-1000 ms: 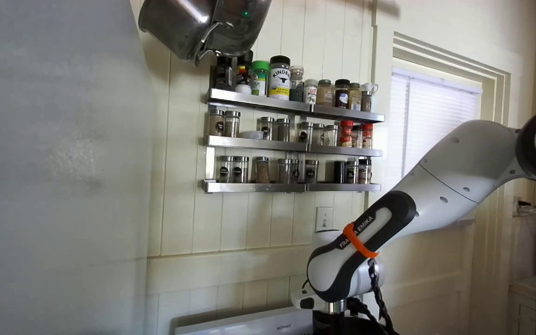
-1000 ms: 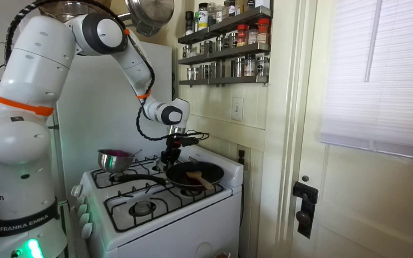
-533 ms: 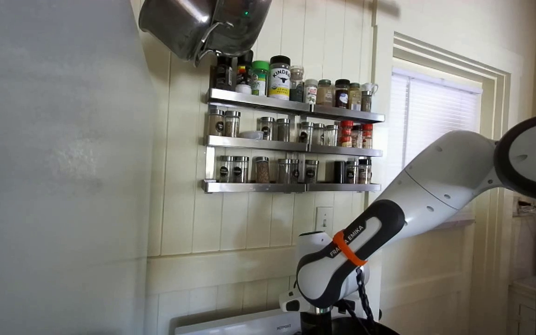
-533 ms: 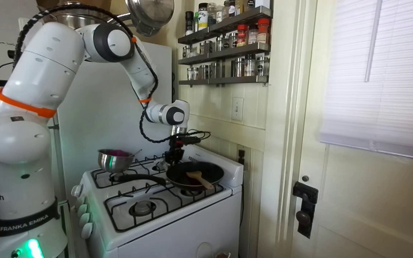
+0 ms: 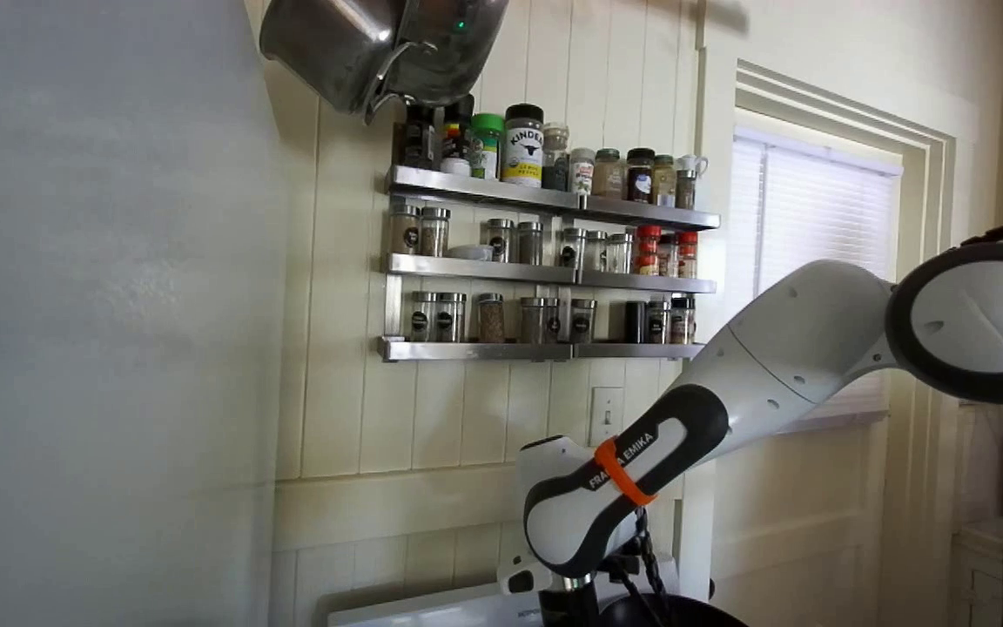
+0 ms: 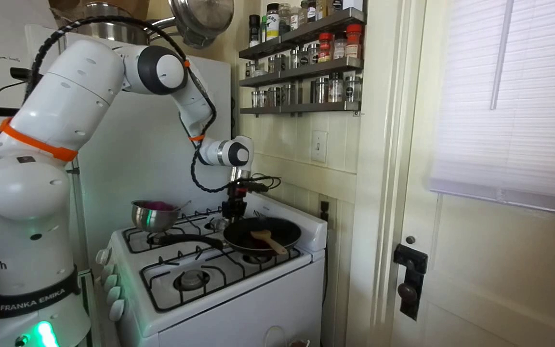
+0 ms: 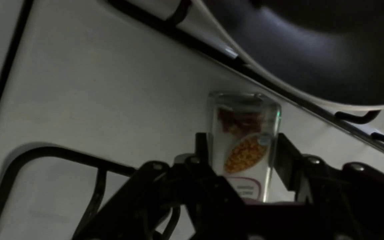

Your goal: Grab a bottle, then put some spice onto the pan

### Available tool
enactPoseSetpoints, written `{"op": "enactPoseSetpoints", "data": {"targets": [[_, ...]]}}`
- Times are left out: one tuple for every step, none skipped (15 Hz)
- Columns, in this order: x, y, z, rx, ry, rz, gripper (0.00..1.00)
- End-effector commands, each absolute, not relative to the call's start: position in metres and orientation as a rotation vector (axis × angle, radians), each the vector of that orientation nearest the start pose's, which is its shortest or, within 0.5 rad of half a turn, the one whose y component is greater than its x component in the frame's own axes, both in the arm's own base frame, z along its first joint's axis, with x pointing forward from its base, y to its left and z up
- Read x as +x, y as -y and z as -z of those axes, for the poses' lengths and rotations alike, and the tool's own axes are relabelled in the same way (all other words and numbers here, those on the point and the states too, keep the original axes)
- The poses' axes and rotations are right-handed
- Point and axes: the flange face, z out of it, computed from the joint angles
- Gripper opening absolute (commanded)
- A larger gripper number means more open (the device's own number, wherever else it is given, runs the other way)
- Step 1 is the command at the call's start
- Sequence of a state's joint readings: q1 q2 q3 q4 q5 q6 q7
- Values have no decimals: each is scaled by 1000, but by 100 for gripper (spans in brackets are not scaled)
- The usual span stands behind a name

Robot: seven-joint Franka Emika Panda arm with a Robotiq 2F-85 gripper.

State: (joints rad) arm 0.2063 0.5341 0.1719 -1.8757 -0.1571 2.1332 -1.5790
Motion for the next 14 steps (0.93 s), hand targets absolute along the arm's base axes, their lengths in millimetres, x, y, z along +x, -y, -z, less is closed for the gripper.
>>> {"op": "enactPoseSetpoints", "data": {"targets": [[573,-223,-193,1691,-2758,471,84],[573,-224,-191,1694,-2762,475,91],[573,-224,-190,1696,-2762,476,98],[573,-225,-190,1698,-2762,471,100],[571,-226,-192,1697,-2763,457,100],[567,-227,-196,1693,-2756,442,100],[560,-230,-202,1669,-2755,420,100],[553,-233,-207,1652,-2751,393,100],[547,-235,-211,1645,-2748,368,100],[537,-237,-215,1649,-2752,342,100],[529,-237,-219,1645,-2748,323,100],[516,-233,-224,1635,-2728,272,100],[509,-230,-231,1645,-2700,202,100],[503,-227,-238,1663,-2661,121,100]]}}
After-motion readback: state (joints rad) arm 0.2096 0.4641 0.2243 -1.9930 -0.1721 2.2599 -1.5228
